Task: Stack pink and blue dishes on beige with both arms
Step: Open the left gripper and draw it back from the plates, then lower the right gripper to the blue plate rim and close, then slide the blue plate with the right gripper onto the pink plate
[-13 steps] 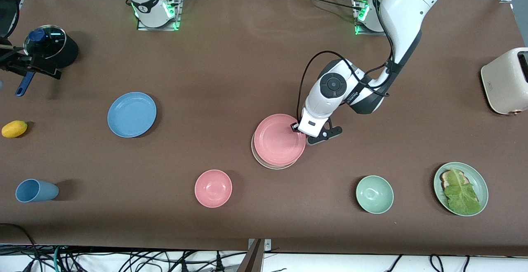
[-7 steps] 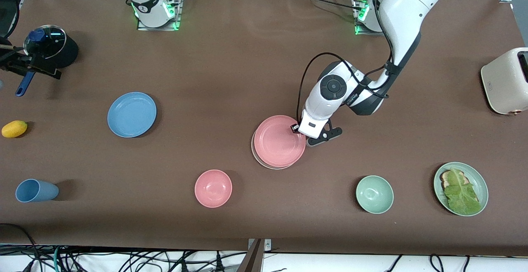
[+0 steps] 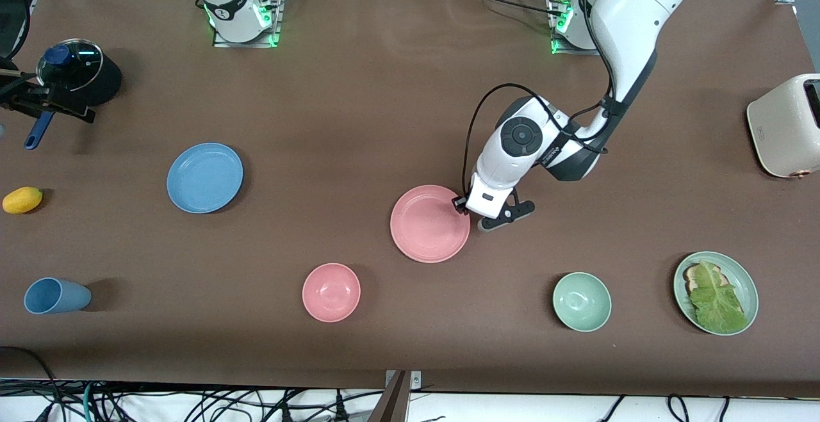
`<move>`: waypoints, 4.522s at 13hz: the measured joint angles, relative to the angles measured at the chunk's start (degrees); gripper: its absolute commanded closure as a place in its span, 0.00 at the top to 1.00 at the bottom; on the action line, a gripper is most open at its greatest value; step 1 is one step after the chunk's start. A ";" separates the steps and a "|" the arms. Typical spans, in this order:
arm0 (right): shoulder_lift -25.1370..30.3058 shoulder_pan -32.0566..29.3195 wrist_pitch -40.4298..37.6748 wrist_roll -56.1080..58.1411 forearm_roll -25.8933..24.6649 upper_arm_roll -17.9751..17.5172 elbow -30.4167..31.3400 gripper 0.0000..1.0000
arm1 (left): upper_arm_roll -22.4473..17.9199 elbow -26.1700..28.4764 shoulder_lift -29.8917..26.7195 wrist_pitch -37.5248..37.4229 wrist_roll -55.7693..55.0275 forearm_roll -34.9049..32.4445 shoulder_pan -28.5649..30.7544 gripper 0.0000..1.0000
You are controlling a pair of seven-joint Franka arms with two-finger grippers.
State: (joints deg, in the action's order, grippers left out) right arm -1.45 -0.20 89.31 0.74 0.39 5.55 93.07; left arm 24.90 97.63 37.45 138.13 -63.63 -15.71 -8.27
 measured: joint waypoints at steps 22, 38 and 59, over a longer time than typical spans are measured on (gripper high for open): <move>-20.02 -3.84 36.52 24.60 20.00 8.51 24.07 1.00 | -23.10 -8.70 -19.71 -34.28 68.12 18.70 9.82 1.00; -29.09 -4.91 37.77 34.66 24.72 7.68 21.43 0.12 | -24.60 -8.92 -28.93 -46.13 64.96 18.09 9.76 1.00; -27.88 15.60 16.31 2.59 25.54 2.18 0.01 0.00 | -24.45 -8.91 -29.67 -48.52 66.35 18.09 9.64 1.00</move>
State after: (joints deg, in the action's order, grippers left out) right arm -29.33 15.40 105.62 3.33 25.93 7.73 93.08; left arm 0.45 88.72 7.77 89.61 2.72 2.38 1.37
